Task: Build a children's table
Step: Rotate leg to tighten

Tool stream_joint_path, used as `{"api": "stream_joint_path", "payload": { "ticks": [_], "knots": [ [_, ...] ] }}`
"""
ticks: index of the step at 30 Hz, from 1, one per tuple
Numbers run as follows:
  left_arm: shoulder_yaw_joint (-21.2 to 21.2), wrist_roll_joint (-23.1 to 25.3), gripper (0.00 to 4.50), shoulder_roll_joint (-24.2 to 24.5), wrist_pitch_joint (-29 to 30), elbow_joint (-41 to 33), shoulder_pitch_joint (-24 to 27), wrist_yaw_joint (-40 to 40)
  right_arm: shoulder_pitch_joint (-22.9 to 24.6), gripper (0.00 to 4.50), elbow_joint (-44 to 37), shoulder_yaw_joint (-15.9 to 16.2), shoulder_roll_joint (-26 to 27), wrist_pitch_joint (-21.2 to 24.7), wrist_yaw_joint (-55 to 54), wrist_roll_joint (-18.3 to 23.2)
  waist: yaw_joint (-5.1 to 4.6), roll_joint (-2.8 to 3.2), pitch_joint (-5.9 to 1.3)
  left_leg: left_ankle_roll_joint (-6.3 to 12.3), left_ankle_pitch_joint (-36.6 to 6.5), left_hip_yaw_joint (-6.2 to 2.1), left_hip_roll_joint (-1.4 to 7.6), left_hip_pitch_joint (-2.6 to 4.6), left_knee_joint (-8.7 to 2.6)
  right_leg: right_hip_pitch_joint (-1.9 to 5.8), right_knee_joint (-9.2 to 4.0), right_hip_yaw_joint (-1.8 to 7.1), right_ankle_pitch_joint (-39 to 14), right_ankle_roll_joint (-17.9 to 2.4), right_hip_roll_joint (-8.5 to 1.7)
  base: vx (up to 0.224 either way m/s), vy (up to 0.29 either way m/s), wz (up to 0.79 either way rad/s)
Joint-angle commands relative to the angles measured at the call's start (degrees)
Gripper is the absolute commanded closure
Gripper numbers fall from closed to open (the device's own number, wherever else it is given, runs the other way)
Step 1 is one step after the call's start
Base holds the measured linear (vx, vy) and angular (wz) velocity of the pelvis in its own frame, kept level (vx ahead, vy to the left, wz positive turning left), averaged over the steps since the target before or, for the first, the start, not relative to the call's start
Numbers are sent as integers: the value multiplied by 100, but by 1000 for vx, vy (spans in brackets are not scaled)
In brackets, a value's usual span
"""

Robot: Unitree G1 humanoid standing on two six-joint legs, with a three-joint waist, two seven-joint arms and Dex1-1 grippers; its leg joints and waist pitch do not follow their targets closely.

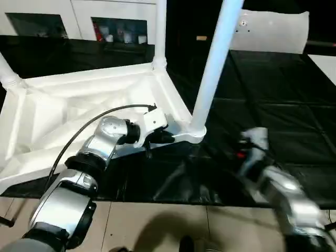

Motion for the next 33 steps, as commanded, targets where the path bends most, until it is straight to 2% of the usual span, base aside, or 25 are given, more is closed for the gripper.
{"api": "stream_joint_path", "payload": {
  "ticks": [1, 3, 4, 5, 7, 8, 11, 12, 13, 16, 17, 18, 19, 20, 21, 22, 23, 24, 25, 26, 27, 29, 31, 32, 33],
  "knots": [
    [244, -238, 450, -68, -19, -99, -78, -12, 183, 5, -470, 106, -66, 244, 264, 305, 51, -46, -514, 767, 267, -44, 227, -145, -382, 520, -409, 375, -2046, -696, -388, 0, 0, 0],
    [453, -559, 406, -146, 110, -246, -36, -164, 271, 0, -738, 233, -74, 402, 373, 474, 52, -56, -515, 695, 224, -52, 202, -172, -397, 543, -431, 368, -2226, -548, -376, 0, 0, 0],
    [524, -653, 406, -170, 143, -278, -30, -163, 279, 0, -810, 274, -64, 445, 391, 517, 56, -58, -516, 654, 218, -56, 196, -177, -393, 535, -442, 359, -2294, -488, -374, 0, 0, 0],
    [629, -806, 406, -187, 267, -396, 4, -206, 232, 0, -869, 333, -8, 491, 357, 548, 54, -48, -528, 611, 235, -56, 195, -184, -391, 541, -424, 360, -2236, -537, -377, 0, 0, 0],
    [732, -971, 389, -182, 387, -520, 47, -259, 147, 0, -927, 390, 87, 543, 280, 585, 53, -38, -523, 571, 231, -62, 245, -162, -403, 488, -399, 360, -2100, -689, -371, 0, 0, 0],
    [805, -1105, 367, -123, 559, -740, 145, -277, 19, 0, -972, 433, 218, 608, 168, 671, 53, -36, -518, 545, 214, -73, 247, -172, -409, 495, -393, 356, -2076, -690, -370, 0, 0, 0],
    [916, -1267, 356, -8, 906, -1181, 363, -285, -186, 0, -1021, 513, 411, 679, 35, 756, 17, -22, -529, 444, 297, -84, 250, -195, -413, 514, -344, 369, -1884, -721, -376, 0, 0, 0],
    [957, -1315, 345, 39, 1047, -1356, 454, -280, -261, 0, -1039, 545, 480, 703, -7, 781, 20, -10, -533, 417, 283, -77, 250, -167, -409, 504, -337, 371, -1879, -724, -375, 0, 0, 0],
    [991, -1377, 332, 137, 1259, -1666, 633, -309, -378, 0, -1021, 585, 590, 707, -92, 772, 14, 40, -542, 381, 323, -79, 269, -153, -408, 491, -307, 385, -1764, -794, -383, 0, 0, 0],
    [1083, -1507, 318, 446, 1860, -2640, 1264, -374, -672, 0, -969, 688, 846, 720, -300, 791, -16, 47, -544, 335, 396, -87, 275, -169, -418, 508, -263, 393, -1508, -903, -376, 0, 0, 0],
    [1083, -1507, 312, 446, 1860, -2640, 1264, -374, -672, 0, -969, 688, 846, 720, -300, 791, -22, 56, -551, 295, 405, -95, 298, -166, -424, 515, -229, 399, -1439, -957, -389, 0, 0, 0],
    [1135, -1567, 288, 630, 2132, -3145, 1649, -343, -821, 0, -912, 705, 966, 733, -418, 799, -28, 46, -536, 321, 376, -72, 272, -156, -419, 494, -270, 395, -1474, -931, -358, 0, 0, 0],
    [1197, -1645, 280, 822, 2418, -3691, 2069, -298, -978, 0, -833, 715, 1092, 736, -552, 787, -30, 74, -554, 249, 386, -102, 313, -152, -427, 515, -197, 408, -1388, -1011, -398, 0, 0, 0],
    [1278, -1742, 280, 1001, 2702, -4258, 2507, -244, -1129, 0, -727, 717, 1212, 714, -690, 741, -100, 62, -535, 160, 306, -101, 338, -186, -455, 519, -181, 423, -1421, -1073, -409, 0, 0, 0],
    [1328, -1774, 277, 1084, 2849, -4618, 2782, -203, -1220, 0, -625, 713, 1279, 683, -786, 690, -131, 42, -519, 176, 246, -64, 310, -166, -446, 478, -233, 422, -1545, -1027, -370, 0, 0, 0],
    [1357, -1803, 260, 1145, 2975, -4888, 2972, -162, -1281, 0, -557, 714, 1319, 662, -860, 663, -143, 70, -499, 175, 110, -47, 275, -154, -443, 470, -284, 420, -1801, -947, -340, 0, 0, 0],
    [1370, -1835, 246, 1166, 3078, -5081, 3091, -126, -1322, 0, -502, 719, 1340, 635, -915, 627, -132, 76, -495, 170, 61, -45, 274, -135, -439, 453, -304, 420, -1901, -910, -339, 0, 0, 0],
    [1381, -1935, 238, 1173, 3314, -5495, 3351, -52, -1402, 0, -380, 731, 1398, 573, -1016, 551, -80, 123, -479, 172, -32, -34, 283, -91, -449, 418, -342, 414, -2023, -857, -317, 0, 0, 0],
    [1384, -2012, 234, 1169, 3491, -5790, 3535, 0, -1458, 0, -292, 743, 1438, 527, -1092, 491, -68, 124, -484, 109, -124, -27, 320, -45, -453, 385, -319, 422, -1984, -906, -333, 0, 0, 0],
    [1339, -2085, 228, 1177, 3718, -6183, 3827, 48, -1558, 0, -124, 778, 1502, 442, -1264, 327, -89, 134, -452, 22, -336, -18, 315, -79, -485, 406, -353, 420, -2116, -912, -305, 0, 0, 0],
    [1294, -2064, 202, 1180, 3816, -6347, 3977, 95, -1619, 0, -22, 789, 1537, 406, -1390, 226, -95, 117, -456, -10, -390, -14, 308, -70, -476, 400, -348, 425, -2172, -880, -297, 0, 0, 0],
    [1225, -1969, 195, 1173, 4029, -6613, 4257, 289, -1748, 0, 192, 779, 1612, 368, -1671, 55, -117, 160, -437, -43, -498, -13, 291, -84, -489, 404, -373, 430, -2278, -797, -272, 0, 0, 0],
    [1197, -1931, 188, 1192, 4125, -6713, 4372, 420, -1810, 0, 294, 770, 1645, 345, -1782, -4, -130, 148, -461, -47, -552, -26, 269, -95, -478, 430, -381, 427, -2411, -647, -265, 0, 0, 0],
    [1237, -1710, 174, 1152, 4240, -6727, 4527, 785, -1962, 0, 548, 705, 1695, 304, -2045, -96, -133, 168, -462, -32, -539, -29, 264, -84, -474, 414, -408, 430, -2454, -538, -250, 0, 0, 0],
    [1293, -1382, 159, 1097, 4166, -6545, 4552, 1157, -2083, 0, 773, 645, 1695, 179, -2252, -207, -133, 163, -467, -4, -503, -35, 235, -119, -467, 456, -427, 423, -2493, -462, -233, 0, 0, 0]
  ]
}}
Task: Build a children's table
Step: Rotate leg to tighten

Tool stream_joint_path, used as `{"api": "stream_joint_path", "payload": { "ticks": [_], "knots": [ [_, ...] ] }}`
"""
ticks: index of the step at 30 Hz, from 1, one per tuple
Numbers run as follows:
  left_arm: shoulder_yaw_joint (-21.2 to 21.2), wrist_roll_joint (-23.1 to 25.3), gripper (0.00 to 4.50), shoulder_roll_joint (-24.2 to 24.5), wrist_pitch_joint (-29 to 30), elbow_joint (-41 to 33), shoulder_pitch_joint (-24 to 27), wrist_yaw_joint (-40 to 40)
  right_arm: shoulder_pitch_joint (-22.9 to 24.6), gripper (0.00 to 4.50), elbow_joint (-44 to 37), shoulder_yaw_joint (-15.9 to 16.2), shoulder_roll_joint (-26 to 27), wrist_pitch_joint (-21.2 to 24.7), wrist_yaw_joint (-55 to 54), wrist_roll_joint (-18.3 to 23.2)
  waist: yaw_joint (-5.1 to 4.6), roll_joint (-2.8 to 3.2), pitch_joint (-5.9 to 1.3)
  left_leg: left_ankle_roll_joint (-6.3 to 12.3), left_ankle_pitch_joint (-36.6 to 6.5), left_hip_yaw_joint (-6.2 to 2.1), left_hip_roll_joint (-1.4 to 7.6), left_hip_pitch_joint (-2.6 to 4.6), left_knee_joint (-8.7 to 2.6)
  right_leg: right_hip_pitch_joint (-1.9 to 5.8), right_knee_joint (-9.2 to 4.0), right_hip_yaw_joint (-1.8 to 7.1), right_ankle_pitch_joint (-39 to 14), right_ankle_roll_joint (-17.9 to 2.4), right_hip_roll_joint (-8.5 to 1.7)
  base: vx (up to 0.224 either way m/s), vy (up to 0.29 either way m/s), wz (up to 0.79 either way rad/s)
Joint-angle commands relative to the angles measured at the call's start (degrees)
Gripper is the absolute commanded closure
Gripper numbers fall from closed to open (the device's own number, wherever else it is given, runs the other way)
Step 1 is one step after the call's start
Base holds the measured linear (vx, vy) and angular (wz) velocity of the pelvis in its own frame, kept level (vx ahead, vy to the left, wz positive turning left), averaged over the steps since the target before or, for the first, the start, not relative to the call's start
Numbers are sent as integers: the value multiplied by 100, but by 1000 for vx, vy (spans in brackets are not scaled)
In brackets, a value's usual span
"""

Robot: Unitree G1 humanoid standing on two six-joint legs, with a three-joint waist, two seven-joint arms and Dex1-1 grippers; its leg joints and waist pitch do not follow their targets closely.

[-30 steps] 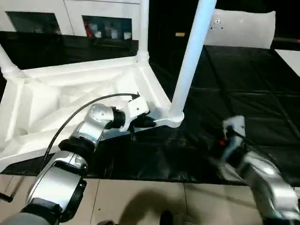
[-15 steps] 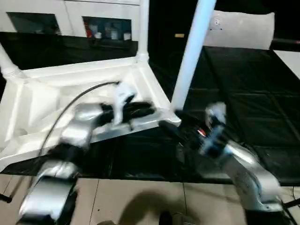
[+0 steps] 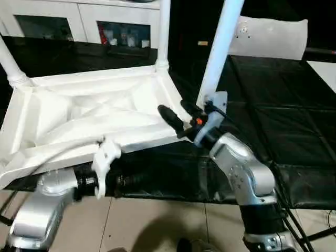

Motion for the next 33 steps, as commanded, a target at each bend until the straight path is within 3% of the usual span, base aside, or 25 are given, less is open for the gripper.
{"api": "stream_joint_path", "payload": {
  "ticks": [1, 5, 6, 11, 14, 20, 25, 26, 29, 31, 32, 33],
  "knots": [
    [61, 482, 151, -57, -5, 95, 12, 553, -168, 0, 298, -147, -13, -188, -357, -210, -53, 182, -413, 197, -603, -30, 163, -95, -463, 401, -436, 356, -2503, -413, -326, 0, 0, 0],
    [89, 699, 127, -51, 152, 179, -15, 1004, -353, 0, 702, -354, -37, -519, -792, -422, -22, 199, -425, 217, -589, -34, 150, -60, -448, 383, -459, 349, -2548, -305, -301, 0, 0, 0],
    [96, 719, 117, -59, 219, 192, -39, 1143, -422, 0, 860, -429, -71, -680, -966, -531, -20, 223, -431, 188, -590, -38, 159, -60, -449, 378, -437, 351, -2477, -341, -301, 0, 0, 0],
    [165, 843, 111, -144, 100, 458, -258, 1599, -714, 0, 1532, -814, -354, -1311, -1725, -869, 2, 191, -444, 155, -585, -43, 148, -48, -449, 385, -380, 351, -2123, -488, -275, 0, 0, 0],
    [188, 936, 111, -157, -55, 562, -330, 1682, -845, 0, 1818, -946, -590, -1577, -1926, -987, 27, 184, -474, 207, -375, -40, 142, -81, -434, 420, -337, 368, -1844, -544, -298, 0, 0, 0],
    [119, 955, 111, -163, -127, 634, -339, 1799, -1093, 0, 2322, -1211, -1004, -1918, -1999, -1002, 58, 171, -512, 370, -3, -33, 146, -117, -402, 466, -214, 379, -1171, -854, -293, 0, 0, 0],
    [69, 1032, 111, -174, -410, 843, -382, 2003, -1217, 0, 2651, -1345, -1247, -2164, -2012, -989, 63, 130, -505, 433, -172, -22, 112, -152, -392, 484, -279, 356, -1573, -674, -285, 0, 0, 0],
    [76, 1057, 111, -204, -540, 884, -393, 2042, -1220, 0, 2690, -1353, -1295, -2209, -1997, -970, 66, 149, -503, 431, -185, -27, 115, -149, -393, 477, -284, 350, -1631, -636, -284, 0, 0, 0],
    [107, 958, 111, -474, -1025, 789, -281, 2126, -1059, 0, 2510, -1311, -1335, -2269, -1704, -838, 42, 124, -495, 477, -323, -23, 98, -169, -386, 482, -353, 324, -1940, -498, -276, 0, 0, 0],
    [108, 955, 111, -479, -1030, 785, -278, 2127, -1055, 0, 2505, -1309, -1335, -2269, -1697, -836, 32, 110, -500, 481, -363, -23, 97, -169, -381, 471, -373, 313, -2095, -426, -273, 0, 0, 0],
    [171, 815, 102, -737, -1173, 574, -119, 2260, -838, 0, 2138, -1214, -1300, -2108, -1238, -627, 14, 129, -501, 518, -392, -25, 103, -193, -377, 497, -386, 309, -2092, -399, -273, 0, 0, 0],
    [243, 684, 102, -967, -1169, 366, 61, 2431, -574, 0, 1698, -1061, -1294, -1874, -764, -374, 19, 107, -496, 531, -379, -31, 120, -208, -377, 497, -395, 311, -2096, -371, -286, 0, 0, 0]
  ]
}}
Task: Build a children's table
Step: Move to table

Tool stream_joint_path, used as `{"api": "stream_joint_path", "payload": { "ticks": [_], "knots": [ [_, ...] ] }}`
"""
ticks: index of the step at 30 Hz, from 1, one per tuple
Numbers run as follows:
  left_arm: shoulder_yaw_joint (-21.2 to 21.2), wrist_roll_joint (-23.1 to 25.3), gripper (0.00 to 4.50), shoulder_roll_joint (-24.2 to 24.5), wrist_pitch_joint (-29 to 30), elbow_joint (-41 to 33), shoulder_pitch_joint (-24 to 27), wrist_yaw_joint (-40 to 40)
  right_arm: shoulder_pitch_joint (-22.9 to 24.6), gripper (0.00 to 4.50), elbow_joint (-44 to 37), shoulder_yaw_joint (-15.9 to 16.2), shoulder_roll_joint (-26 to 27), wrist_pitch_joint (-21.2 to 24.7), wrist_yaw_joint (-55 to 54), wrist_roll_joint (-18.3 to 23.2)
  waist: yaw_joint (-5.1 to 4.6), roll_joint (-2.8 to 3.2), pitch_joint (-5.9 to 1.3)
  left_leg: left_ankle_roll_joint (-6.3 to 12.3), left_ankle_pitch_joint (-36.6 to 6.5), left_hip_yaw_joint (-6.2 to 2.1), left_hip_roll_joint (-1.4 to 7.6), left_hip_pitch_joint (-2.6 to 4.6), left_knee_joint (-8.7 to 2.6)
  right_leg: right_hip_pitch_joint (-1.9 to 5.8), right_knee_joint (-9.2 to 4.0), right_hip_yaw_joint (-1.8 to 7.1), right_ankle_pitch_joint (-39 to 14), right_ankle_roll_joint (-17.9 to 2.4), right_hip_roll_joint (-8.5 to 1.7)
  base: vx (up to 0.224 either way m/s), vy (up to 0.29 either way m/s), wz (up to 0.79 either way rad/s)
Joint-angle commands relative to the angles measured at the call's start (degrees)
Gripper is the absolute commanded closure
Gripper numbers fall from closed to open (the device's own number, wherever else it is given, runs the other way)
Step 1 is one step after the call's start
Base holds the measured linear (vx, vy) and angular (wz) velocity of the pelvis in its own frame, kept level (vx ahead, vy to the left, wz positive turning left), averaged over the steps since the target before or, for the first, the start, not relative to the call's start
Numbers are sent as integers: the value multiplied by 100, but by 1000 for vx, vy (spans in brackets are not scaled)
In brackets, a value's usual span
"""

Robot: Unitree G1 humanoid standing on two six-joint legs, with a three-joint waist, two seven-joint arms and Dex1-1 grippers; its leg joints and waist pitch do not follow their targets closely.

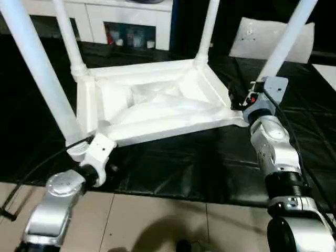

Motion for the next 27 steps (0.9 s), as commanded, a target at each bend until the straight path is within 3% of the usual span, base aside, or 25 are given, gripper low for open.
{"api": "stream_joint_path", "payload": {
  "ticks": [1, 2, 5, 7, 9, 12, 13, 14, 15, 16, 17, 18, 19, 20, 21, 22, 23, 24, 25, 26, 27],
  "knots": [
    [159, -277, 102, -371, -100, -459, 317, 368, 492, 0, -841, 301, -39, 424, 864, 468, -3, 131, -474, 570, -437, 23, 110, -158, -381, 488, -398, 303, -2044, -351, -356, 0, 0, 0],
    [221, -359, 83, -523, -132, -585, 469, 485, 705, 0, -1148, 459, -64, 545, 1068, 527, -12, 93, -476, 657, -404, 26, 116, -187, -373, 497, -395, 295, -1949, -377, -329, 0, 0, 0],
    [372, -378, 62, -796, -257, -799, 921, 889, 1248, 0, -1789, 900, -187, 896, 1350, 597, -31, 123, -500, 717, -406, 31, 85, -215, -355, 490, -434, 268, -2144, -289, -298, 0, 0, 0],
    [478, -327, 45, -924, -462, -868, 1130, 1127, 1499, 0, -2039, 1118, -266, 987, 1481, 607, -53, 119, -447, 710, -670, 68, 43, -196, -328, 418, -598, 206, -2844, 32, -246, 0, 0, 0],
    [641, -264, 22, -1089, -805, -945, 1326, 1384, 1758, 0, -2271, 1301, -330, 1134, 1575, 639, -65, 157, -416, 629, -988, 72, 15, -130, -304, 350, -760, 97, -3477, 432, -202, 0, 0, 0],
    [960, -151, 11, -1414, -1323, -1114, 1616, 1846, 2104, 0, -2509, 1461, -372, 1271, 1653, 587, -99, 202, -404, 603, -1203, 39, 57, -127, -327, 387, -883, -45, -3566, 714, -180, 0, 0, 0],
    [982, -145, 5, -1438, -1339, -1128, 1632, 1879, 2121, 0, -2519, 1466, -373, 1278, 1659, 577, -102, 248, -381, 599, -1344, 26, 94, -61, -336, 364, -941, -105, -3621, 710, -187, 0, 0, 0],
    [1144, -84, 5, -1641, -1439, -1246, 1761, 2172, 2262, 0, -2642, 1488, -391, 1384, 1726, 504, -190, 310, -338, 566, -1852, -48, 224, 20, -389, 421, -1018, -276, -3539, 686, -200, 0, 0, 0],
    [1188, -54, 5, -1707, -1462, -1289, 1802, 2284, 2310, 0, -2702, 1493, -400, 1440, 1753, 480, -248, 330, -320, 525, -2313, -116, 377, 39, -482, 509, -952, -319, -3291, 652, -229, 0, 0, 0],
    [1251, -50, 5, -1781, -1495, -1306, 1823, 2400, 2339, 0, -2744, 1520, -418, 1498, 1788, 476, -269, 339, -293, 507, -2600, -163, 464, 12, -567, 568, -874, -320, -3143, 647, -222, 0, 0, 0],
    [1308, -79, 5, -1848, -1550, -1319, 1846, 2537, 2380, 0, -2834, 1591, -482, 1579, 1857, 500, -201, 388, -232, 433, -3407, -311, 801, -68, -875, 726, -362, -133, -2677, 538, -243, 0, 0, 0],
    [1350, -101, 5, -1872, -1599, -1309, 1852, 2610, 2405, 0, -2893, 1654, -529, 1625, 1916, 520, -140, 398, -222, 372, -3698, -351, 966, -53, -1018, 727, -14, 56, -2230, 346, -302, 0, 0, 0],
    [1395, -138, 5, -1872, -1663, -1271, 1826, 2632, 2423, 0, -2934, 1722, -579, 1680, 1991, 537, -127, 346, -188, 300, -3929, -332, 981, -28, -1045, 654, 144, 196, -1919, 183, -347, 0, 0, 0],
    [1462, -203, 5, -1859, -1806, -1186, 1776, 2660, 2458, 0, -3023, 1845, -678, 1795, 2116, 574, -149, 73, -86, 213, -3403, 82, 26, 440, -171, -49, -980, 3, -4894, 803, -224, 0, 0, 0],
    [1462, -203, 5, -1859, -1806, -1186, 1776, 2660, 2458, 0, -3023, 1845, -678, 1795, 2116, 574, -194, 136, -94, 262, -2660, 194, -296, 699, 284, -330, -1246, -125, -5914, 1035, -341, 0, 0, 0],
    [1561, -373, 5, -1657, -1976, -870, 1458, 2452, 2484, 0, -3067, 1995, -757, 1938, 2234, 595, -293, 190, -155, 357, -2081, 88, -248, 435, 287, 5, -1270, -340, -6256, 1296, -487, 0, 0, 0],
    [1593, -454, 5, -1578, -2029, -742, 1317, 2347, 2492, 0, -3073, 2031, -769, 1983, 2251, 600, -347, 140, -184, 371, -2129, 56, -158, 342, 209, 115, -1335, -563, -5938, 1444, -399, -18, 3, -18],
    [1593, -454, 5, -1578, -2029, -742, 1317, 2347, 2492, 0, -3073, 2031, -769, 1983, 2251, 600, -382, 296, -288, 360, -2541, -176, 227, 46, -130, 637, -984, -760, -4360, 1471, -307, 21, 32, -29],
    [1638, -532, 5, -1502, -2065, -613, 1161, 2251, 2497, 0, -3066, 2061, -772, 2015, 2263, 580, 0, 530, -240, 229, -3688, -401, 803, -454, -811, 937, 512, -116, -1459, 335, -392, 49, 15, -24],
    [1736, -693, 5, -1354, -2012, -405, 859, 2081, 2490, 0, -3023, 2101, -758, 2032, 2270, 491, -23, 385, -189, 357, -4218, -272, 808, -184, -1060, 696, 740, 145, -871, 137, -274, 32, -53, -26],
    [1741, -703, 5, -1345, -2006, -394, 843, 2071, 2489, 0, -3021, 2103, -757, 2032, 2270, 486, 24, 143, -121, 198, -4178, -158, 499, -23, -713, 594, 250, 334, -3628, 617, -290, -7, -82, -15]
  ]
}}
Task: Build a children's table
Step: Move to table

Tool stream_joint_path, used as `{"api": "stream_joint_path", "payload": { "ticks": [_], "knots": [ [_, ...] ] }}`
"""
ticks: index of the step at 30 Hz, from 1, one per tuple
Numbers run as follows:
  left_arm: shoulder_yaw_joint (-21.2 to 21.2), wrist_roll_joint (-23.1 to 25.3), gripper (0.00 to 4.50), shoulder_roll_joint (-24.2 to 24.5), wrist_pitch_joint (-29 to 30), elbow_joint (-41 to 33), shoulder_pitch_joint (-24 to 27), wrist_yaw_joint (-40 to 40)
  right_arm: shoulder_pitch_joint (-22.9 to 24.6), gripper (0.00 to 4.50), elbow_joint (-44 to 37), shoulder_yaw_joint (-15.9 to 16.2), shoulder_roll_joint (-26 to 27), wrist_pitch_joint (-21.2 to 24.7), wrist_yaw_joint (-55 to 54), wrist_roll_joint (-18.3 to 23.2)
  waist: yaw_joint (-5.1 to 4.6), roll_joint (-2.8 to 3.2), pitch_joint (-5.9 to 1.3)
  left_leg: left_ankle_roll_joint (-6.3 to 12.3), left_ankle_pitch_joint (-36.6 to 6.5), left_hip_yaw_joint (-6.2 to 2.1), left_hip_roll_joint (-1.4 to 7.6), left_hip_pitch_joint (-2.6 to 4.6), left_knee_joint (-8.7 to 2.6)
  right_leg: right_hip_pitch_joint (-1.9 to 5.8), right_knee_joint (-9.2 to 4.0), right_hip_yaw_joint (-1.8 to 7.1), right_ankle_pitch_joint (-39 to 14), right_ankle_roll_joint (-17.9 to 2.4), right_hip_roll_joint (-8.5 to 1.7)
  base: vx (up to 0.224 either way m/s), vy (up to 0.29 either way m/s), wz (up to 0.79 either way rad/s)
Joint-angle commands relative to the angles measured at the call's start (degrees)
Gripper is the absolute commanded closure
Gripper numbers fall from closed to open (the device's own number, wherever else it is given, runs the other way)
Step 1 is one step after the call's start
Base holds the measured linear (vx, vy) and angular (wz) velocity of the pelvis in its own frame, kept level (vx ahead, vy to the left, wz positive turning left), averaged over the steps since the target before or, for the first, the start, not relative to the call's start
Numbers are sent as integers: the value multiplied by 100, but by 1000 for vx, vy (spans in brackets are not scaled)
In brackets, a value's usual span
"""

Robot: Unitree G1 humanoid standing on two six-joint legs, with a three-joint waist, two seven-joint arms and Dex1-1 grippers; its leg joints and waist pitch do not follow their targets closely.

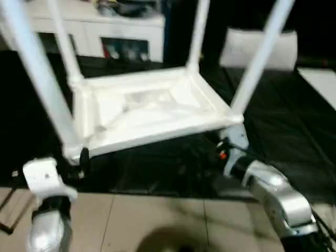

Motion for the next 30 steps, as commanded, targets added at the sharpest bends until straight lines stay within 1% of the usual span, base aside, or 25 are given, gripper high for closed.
{"api": "stream_joint_path", "payload": {
  "ticks": [1, 2, 3, 4, 5, 6, 8, 9, 10, 11, 12, 13, 14, 15, 16, 17, 18, 19, 20, 21, 22, 23, 24, 26, 30],
  "knots": [
    [92, -211, 5, 297, 179, 421, -397, -374, -129, 0, -3, 15, 6, 65, -32, -128, 94, -205, -40, 107, -2751, 139, -389, 296, 147, -453, -1519, 162, -5771, 1189, -84, -43, -123, 5],
    [93, -213, 5, 302, 183, 426, -404, -378, -129, 0, -3, 15, 7, 66, -33, -129, -16, -95, -18, 139, -1790, 294, -797, 786, 872, -1143, -1957, 60, -7150, 1278, -181, 49, -4, -28],
    [98, -222, 5, 432, 291, 522, -555, -431, -138, 0, -8, 16, 22, 83, -68, -133, 78, 2, -341, 426, -1057, -95, -361, -242, 5, 419, -1217, 435, -5428, 1009, -902, 49, -4, -28],
    [98, -222, 5, 432, 291, 522, -555, -431, -138, 0, -8, 16, 22, 83, -68, -133, 78, 2, -341, 426, -1057, -95, -361, -242, 5, 419, -1217, 435, -5428, 1009, -902, 52, 38, -41],
    [192, -82, 5, 626, 445, 802, -879, -224, -150, 0, -2, 21, 71, 78, -166, -157, 118, 106, -379, 415, -937, -203, -306, -124, -226, 247, -1193, 153, -3799, 1117, -485, -54, -43, 8],
    [249, 14, 5, 708, 469, 966, -1021, -33, -154, 0, -7, 32, 85, 91, -197, -165, 81, 218, -385, 517, -905, -232, -162, -22, -381, 283, -1243, 88, -2729, 682, -419, -54, -43, 8],
    [365, -13, 5, 803, 442, 1171, -1233, 127, -134, 0, -51, 67, 108, 118, -232, -179, 50, 282, -346, 640, -1380, -275, 107, -63, -561, 417, -1169, -9, -1951, 345, -335, -66, -37, 12],
    [402, -58, 5, 890, 465, 1248, -1327, 96, -89, 0, -106, 91, 123, 140, -246, -187, 152, 314, -238, 557, -3063, -511, 781, -271, -1143, 634, -217, 278, -809, -58, -407, -68, -27, 5],
    [403, -59, 5, 892, 466, 1249, -1329, 96, -88, 0, -107, 91, 124, 141, -247, -187, 152, 314, -238, 557, -3063, -511, 781, -271, -1143, 634, -217, 278, -809, -58, -407, -51, -42, 6],
    [485, -178, 5, 904, 499, 1305, -1412, 94, -59, 0, -132, 106, 144, 162, -259, -203, 305, 181, -81, 412, -4075, -140, 629, -198, -1355, 484, 94, 587, -1625, -117, -287, 0, 0, 0],
    [538, -169, 5, 915, 538, 1345, -1458, 169, -38, 0, -139, 122, 156, 171, -255, -211, 337, 53, -66, 323, -3782, -23, 303, 91, -910, 187, -570, 530, -3365, 242, -187, 19, -109, 20],
    [567, -156, 5, 921, 589, 1360, -1478, 224, -26, 0, -137, 138, 165, 166, -256, -222, 50, -266, 118, 300, -1876, 479, -857, 1163, 1205, -1640, -2439, -284, -7154, 1446, 362, 42, -162, 21],
    [606, -141, 5, 936, 641, 1386, -1506, 306, -23, 0, -129, 156, 174, 163, -247, -232, -183, 120, -278, 722, -2520, 294, -527, 871, 506, -545, -1841, -306, -6049, 1485, -143, 42, -162, 21],
    [636, -161, 5, 941, 642, 1412, -1530, 329, -22, 0, -123, 176, 181, 155, -230, -237, -147, 195, -314, 653, -2694, 234, -218, 774, 208, -214, -1678, -457, -4972, 1455, -246, 0, 0, 0],
    [654, -178, 5, 944, 635, 1431, -1545, 338, -23, 0, -119, 188, 184, 149, -218, -240, 361, 367, -321, 822, -3095, -470, 964, -362, -918, 838, 566, 310, -1606, 673, -542, 44, 37, -18],
    [650, -196, 5, 966, 621, 1475, -1573, 303, -25, 0, -121, 196, 189, 147, -210, -245, 564, 340, -247, 779, -2679, -93, 895, 43, -982, 139, 408, 700, -283, 21, -564, 119, -36, -4],
    [627, -202, 5, 997, 611, 1514, -1594, 251, -29, 0, -119, 198, 195, 151, -211, -248, 255, -153, -373, 526, -1838, 73, -10, 377, -347, -3, -220, 1067, -1365, 368, -541, 112, -85, 11],
    [604, -238, 5, 1030, 565, 1579, -1628, 180, -38, 0, -112, 198, 202, 154, -220, -254, 343, -186, -374, 490, -1172, -12, -397, -134, -70, 368, -575, 1141, -2724, 853, -677, 36, -88, -7],
    [565, -286, 5, 1095, 513, 1678, -1682, 63, -55, 0, -99, 199, 217, 159, -226, -271, 532, -225, -441, 499, -81, -166, -380, -226, -91, 382, -628, 1342, -3292, 1169, -761, -12, -57, -23],
    [539, -329, 5, 1126, 526, 1707, -1696, -38, -64, 0, -95, 198, 225, 164, -232, -285, 532, -195, -448, 468, 285, -240, -404, -273, -184, 406, -528, 1294, -2845, 1149, -636, -12, -57, -23],
    [499, -362, 5, 1164, 571, 1714, -1693, -156, -74, 0, -94, 190, 237, 163, -256, -309, 494, -123, -492, 411, 1041, -250, -409, -124, -286, 231, -365, 1141, -1167, 871, -382, 50, -72, 12],
    [497, -364, 5, 1164, 586, 1708, -1691, -180, -78, 0, -94, 187, 240, 164, -262, -315, 380, -94, -507, 432, 1702, -232, -409, -89, -300, 193, -262, 1004, 356, 255, -235, 0, 0, 0],
    [478, -346, 5, 1145, 635, 1633, -1619, -177, -69, 0, -105, 160, 267, 153, -306, -319, 322, -57, -565, 333, 2222, -235, -407, -160, -283, 286, -191, 936, 1369, -326, -174, 0, 0, 0],
    [430, -433, 5, 979, 921, 1263, -1310, -152, 17, 0, -186, 61, 384, 81, -511, -340, 275, -41, -554, 196, 2352, -213, -359, -205, -299, 301, -190, 873, 1924, -990, -137, 0, 0, 0],
    [177, -329, 5, 703, 1068, 673, -765, 18, 190, 0, -333, 12, 440, -14, -834, -511, 157, -1, -480, 93, 1153, -207, -227, -248, -460, 380, -375, 828, 846, -1303, -220, 0, 0, 0]
  ]
}}
